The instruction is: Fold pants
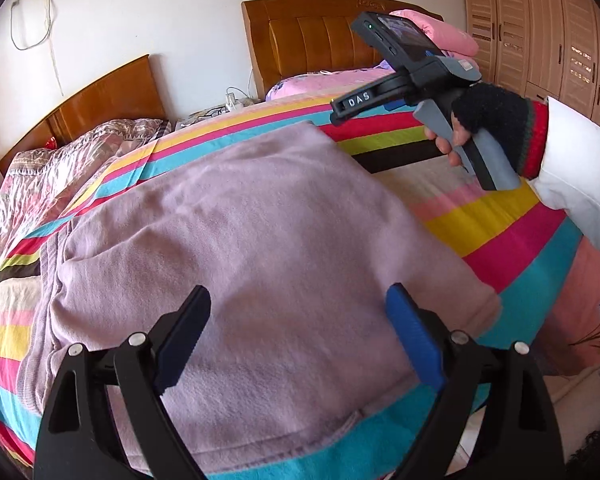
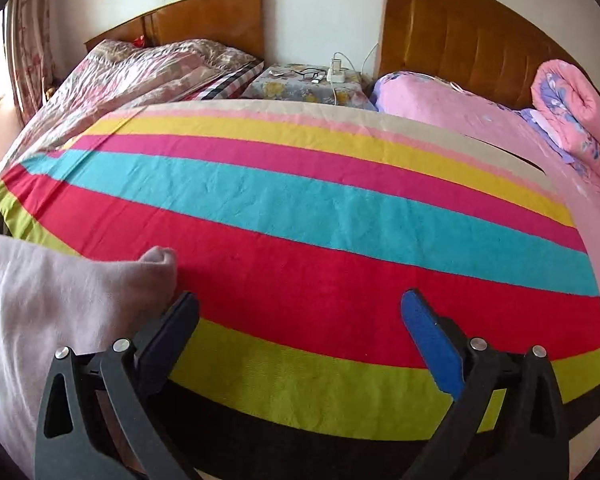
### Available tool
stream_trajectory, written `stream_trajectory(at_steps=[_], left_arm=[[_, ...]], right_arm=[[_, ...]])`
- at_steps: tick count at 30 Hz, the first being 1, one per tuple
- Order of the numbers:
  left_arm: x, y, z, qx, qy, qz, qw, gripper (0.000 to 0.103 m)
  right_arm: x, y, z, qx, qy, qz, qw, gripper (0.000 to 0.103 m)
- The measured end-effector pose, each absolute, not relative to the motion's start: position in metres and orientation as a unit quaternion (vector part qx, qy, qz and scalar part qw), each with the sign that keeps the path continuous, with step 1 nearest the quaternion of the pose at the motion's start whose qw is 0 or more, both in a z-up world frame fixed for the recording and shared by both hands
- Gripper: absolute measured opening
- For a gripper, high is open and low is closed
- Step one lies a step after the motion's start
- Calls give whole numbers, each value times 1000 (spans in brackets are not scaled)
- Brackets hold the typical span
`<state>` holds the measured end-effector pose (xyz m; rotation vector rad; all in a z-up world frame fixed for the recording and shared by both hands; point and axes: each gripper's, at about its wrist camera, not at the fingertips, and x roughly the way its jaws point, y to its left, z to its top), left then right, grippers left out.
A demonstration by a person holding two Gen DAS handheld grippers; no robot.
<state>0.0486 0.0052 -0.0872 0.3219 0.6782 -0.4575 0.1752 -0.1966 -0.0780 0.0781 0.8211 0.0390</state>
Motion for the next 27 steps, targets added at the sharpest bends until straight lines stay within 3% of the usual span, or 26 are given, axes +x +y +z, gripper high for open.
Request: stream_trajectory(at_steps=[7,10,14,19,23,25,27], left_arm=[[49,108,-62,39,292,-109,949,89],[57,133,-72,45,316,-67,945,90],[55,149,-97,61,325,-42,943,96],[47,151,-91,45,315,-16,948,96],[42,153,-94,33,332,-1,943,99],[38,156,-89,18,344,3,939,100],[33,159,-81,1,364,29,931,100]], right_arm=[[43,-140,-68,-12,367,133,921,98],[7,-107,-89,-50,382,136,913,99],[-18,-103,-102,-44,370,105,922,99],[-35,-97,-83,-59,358,93,927,99],[-38,-95,-101,-51,358,84,928,99],[-42,-99,-99,-31,381,88,920,99],[-49,-91,-97,-79,415,108,900,99]])
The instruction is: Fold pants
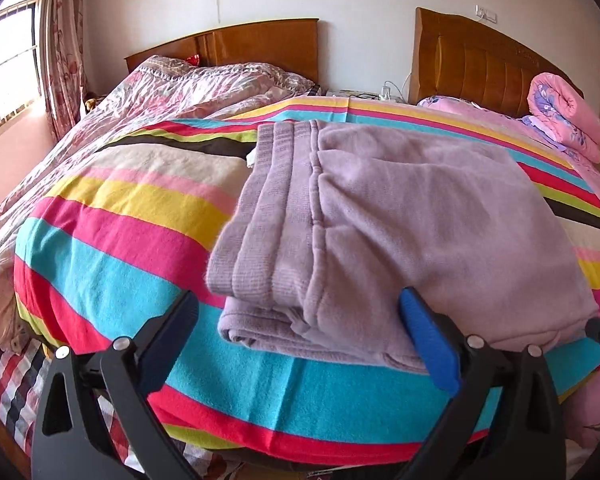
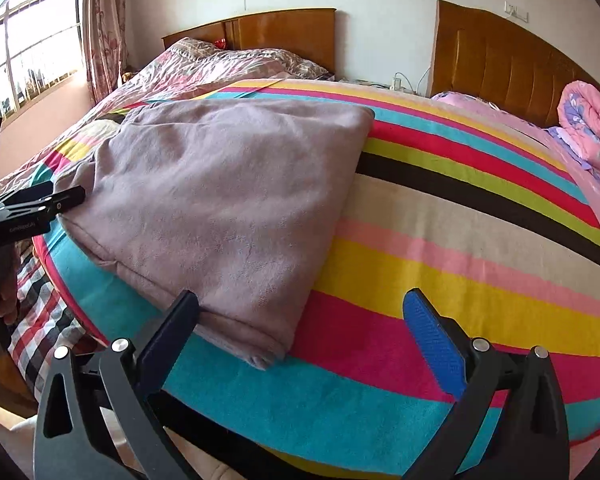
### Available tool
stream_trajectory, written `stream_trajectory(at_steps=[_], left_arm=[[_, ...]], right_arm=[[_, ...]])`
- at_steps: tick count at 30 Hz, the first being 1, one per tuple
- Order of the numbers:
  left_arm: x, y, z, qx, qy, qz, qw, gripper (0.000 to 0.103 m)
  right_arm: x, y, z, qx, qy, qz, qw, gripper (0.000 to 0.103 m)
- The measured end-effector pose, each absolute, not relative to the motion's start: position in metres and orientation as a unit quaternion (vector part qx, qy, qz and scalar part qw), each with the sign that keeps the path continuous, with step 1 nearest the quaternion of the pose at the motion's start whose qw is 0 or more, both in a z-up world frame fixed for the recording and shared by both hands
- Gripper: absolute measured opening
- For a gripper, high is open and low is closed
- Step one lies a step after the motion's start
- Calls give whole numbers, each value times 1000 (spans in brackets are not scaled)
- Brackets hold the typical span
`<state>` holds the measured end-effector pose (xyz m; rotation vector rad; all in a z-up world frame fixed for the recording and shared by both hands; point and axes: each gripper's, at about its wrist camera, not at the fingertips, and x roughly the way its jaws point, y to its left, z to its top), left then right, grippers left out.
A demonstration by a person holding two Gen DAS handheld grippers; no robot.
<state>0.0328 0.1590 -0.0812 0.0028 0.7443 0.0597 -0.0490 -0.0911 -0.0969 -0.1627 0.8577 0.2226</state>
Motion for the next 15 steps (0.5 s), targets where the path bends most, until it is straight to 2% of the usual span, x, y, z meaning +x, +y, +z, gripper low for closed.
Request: stream_trajectory(at_steps=[2,4,9,13,15], left_arm=[[18,155,-66,2,348,49,936,101],[-1,149,-46,9,309,61,949,101],[-47,142,8,-32,210,51,976,102],[-52,130,20,-31,225,85,970,102],[-55,122,15,-18,223,102,969,102]], right_arm=[[-65,-90,-85,-96,409,112,901,99],[-83,-95,-62,-53,383,137,912,99],[-120,-95,-3,-33,277,116,953,99],[-132,-97,9,21,224,80,971,99],[-124,-95,1,39,245,74,966,99]])
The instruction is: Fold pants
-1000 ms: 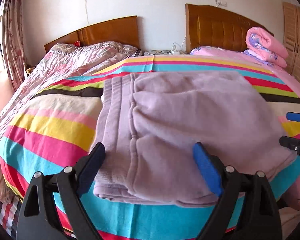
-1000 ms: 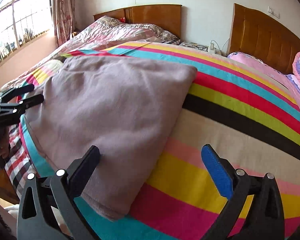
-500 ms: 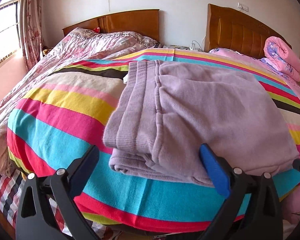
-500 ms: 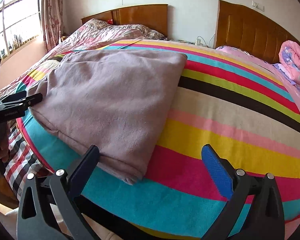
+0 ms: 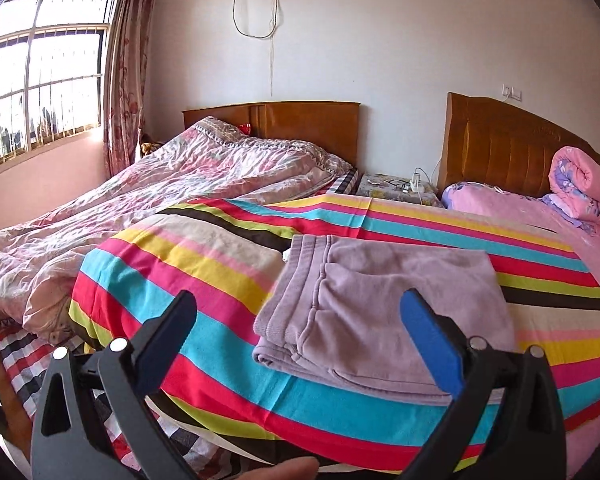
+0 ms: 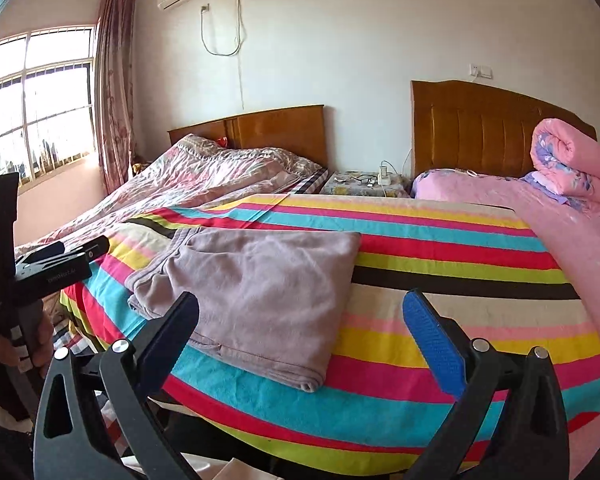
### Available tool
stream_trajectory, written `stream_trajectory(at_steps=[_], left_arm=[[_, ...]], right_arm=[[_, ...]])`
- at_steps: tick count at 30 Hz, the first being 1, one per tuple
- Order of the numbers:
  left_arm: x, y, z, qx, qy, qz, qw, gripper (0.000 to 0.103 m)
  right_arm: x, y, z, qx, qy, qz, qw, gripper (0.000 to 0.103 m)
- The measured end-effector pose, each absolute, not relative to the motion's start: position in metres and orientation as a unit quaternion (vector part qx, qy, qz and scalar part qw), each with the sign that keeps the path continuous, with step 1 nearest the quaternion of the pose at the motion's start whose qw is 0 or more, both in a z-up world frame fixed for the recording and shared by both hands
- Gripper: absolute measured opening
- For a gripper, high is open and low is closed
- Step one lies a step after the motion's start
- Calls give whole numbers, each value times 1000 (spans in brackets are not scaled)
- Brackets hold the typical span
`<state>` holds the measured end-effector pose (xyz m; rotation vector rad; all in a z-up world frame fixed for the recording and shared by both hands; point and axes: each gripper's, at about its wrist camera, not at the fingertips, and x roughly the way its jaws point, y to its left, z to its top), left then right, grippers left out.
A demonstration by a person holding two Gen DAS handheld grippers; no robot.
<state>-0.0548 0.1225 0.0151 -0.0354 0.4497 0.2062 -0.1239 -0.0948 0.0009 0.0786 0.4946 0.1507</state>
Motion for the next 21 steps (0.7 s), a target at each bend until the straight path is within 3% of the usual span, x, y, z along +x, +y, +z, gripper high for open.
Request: stream_trajectory(at_steps=[5,21], left_arm=[[-51,105,-9,-8,268,87,959,102],[-47,84,-31,14,304,47,951,102]], right_arm=[[-102,-81,-32,44,333,55,940,99],[-85,-57,-56,15,383,56,922,99]])
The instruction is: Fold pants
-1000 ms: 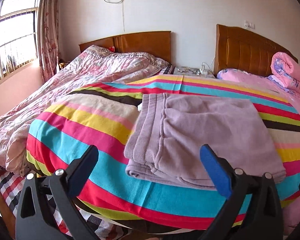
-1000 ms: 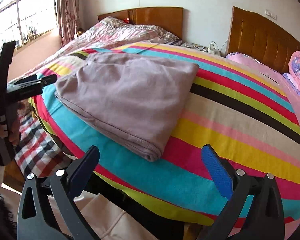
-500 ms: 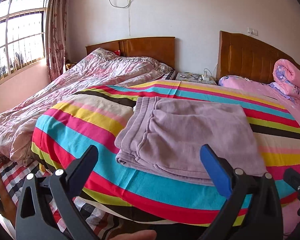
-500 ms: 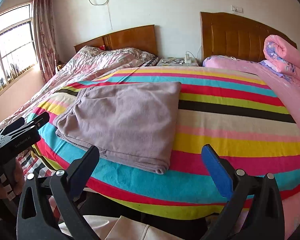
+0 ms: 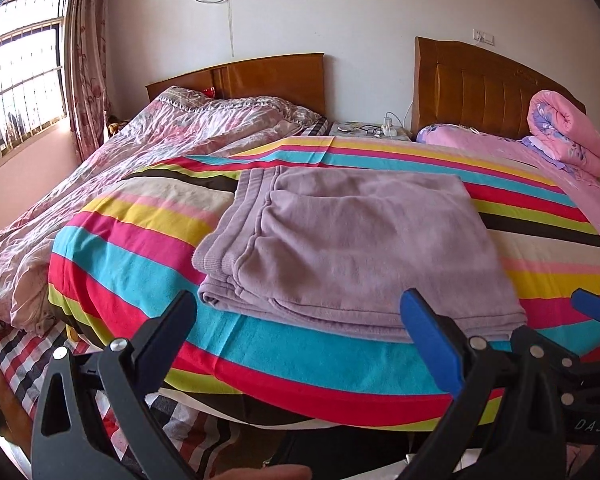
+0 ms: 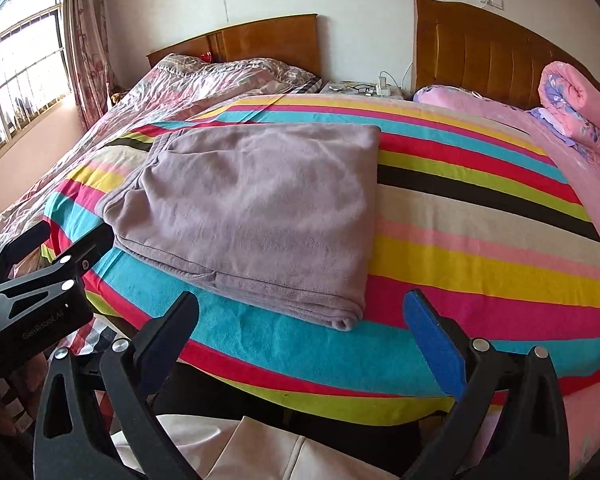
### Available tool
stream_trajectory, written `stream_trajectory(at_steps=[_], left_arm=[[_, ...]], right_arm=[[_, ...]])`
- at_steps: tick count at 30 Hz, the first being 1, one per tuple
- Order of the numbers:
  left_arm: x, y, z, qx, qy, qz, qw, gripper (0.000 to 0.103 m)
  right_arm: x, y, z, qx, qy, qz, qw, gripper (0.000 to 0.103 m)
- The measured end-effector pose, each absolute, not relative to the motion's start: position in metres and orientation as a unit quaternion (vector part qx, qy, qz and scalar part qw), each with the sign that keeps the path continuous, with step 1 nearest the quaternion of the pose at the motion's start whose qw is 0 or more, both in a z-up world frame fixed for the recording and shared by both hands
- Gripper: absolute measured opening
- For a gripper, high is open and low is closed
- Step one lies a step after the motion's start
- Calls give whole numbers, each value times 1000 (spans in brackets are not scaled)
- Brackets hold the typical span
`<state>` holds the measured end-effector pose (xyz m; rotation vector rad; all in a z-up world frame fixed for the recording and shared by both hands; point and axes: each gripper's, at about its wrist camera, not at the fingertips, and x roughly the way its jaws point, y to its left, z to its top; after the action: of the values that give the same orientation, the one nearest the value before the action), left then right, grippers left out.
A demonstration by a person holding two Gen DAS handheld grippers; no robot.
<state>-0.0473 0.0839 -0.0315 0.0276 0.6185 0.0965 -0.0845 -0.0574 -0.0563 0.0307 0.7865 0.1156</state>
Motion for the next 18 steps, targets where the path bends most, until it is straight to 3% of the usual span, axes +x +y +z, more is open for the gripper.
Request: stream_trajectory(at_steps=[18], left_arm=[[-47,85,-35,6,312,48,949,102]], right_arm=[[-90,-60,-54,5,369,39,929,99]])
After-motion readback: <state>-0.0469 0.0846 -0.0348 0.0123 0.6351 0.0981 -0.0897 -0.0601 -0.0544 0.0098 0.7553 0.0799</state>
